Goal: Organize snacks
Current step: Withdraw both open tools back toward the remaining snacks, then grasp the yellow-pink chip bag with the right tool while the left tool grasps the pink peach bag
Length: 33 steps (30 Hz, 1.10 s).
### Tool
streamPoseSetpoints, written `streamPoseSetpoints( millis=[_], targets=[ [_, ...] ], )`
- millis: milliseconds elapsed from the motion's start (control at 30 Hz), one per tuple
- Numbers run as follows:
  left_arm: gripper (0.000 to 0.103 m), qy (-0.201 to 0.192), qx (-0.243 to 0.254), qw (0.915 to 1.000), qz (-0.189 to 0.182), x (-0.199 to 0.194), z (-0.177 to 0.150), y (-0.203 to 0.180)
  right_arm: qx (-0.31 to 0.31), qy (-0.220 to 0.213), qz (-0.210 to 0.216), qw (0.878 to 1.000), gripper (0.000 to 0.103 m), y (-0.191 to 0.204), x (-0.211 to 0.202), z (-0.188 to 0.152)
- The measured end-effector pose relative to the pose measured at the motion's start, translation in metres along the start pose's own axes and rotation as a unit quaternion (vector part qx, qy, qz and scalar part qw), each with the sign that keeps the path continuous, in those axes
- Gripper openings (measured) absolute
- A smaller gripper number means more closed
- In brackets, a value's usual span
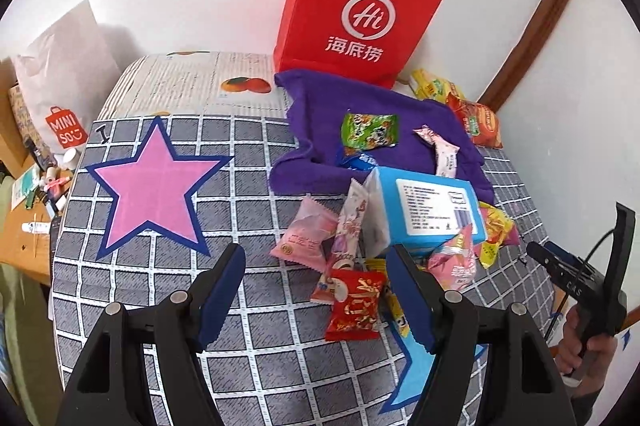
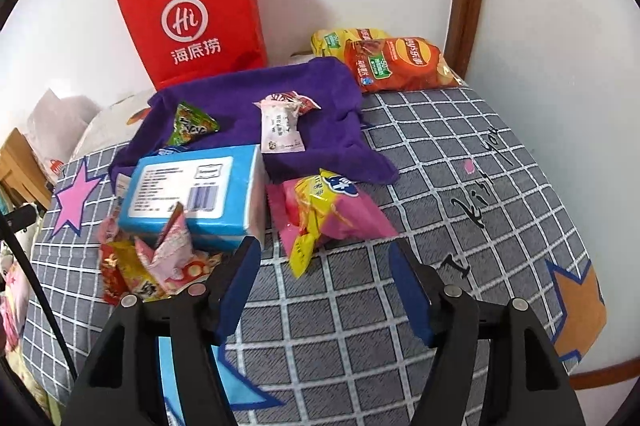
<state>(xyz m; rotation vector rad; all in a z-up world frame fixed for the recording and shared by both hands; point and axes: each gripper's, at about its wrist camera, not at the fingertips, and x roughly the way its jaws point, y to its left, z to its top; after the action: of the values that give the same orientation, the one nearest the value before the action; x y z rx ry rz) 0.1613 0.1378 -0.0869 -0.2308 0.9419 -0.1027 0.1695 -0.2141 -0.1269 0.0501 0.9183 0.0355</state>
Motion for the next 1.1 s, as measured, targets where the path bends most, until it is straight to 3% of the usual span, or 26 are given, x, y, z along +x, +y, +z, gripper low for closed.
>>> streamPoseSetpoints(
  millis=[733, 1100],
  targets=[
    [0.071, 0.041, 0.003, 0.9991, 0.012, 0.045, 0.0, 0.003, -0.035, 0.047, 0.013, 0.998, 0.067, -0.012, 0.101, 0.026],
    [0.07, 0.071, 0.009, 0.9968, 0.035, 0.083, 0.002, 0.01, -0.015, 0.041, 0.052, 0.998, 0.054, -0.017, 0.093, 0.014]
  ],
)
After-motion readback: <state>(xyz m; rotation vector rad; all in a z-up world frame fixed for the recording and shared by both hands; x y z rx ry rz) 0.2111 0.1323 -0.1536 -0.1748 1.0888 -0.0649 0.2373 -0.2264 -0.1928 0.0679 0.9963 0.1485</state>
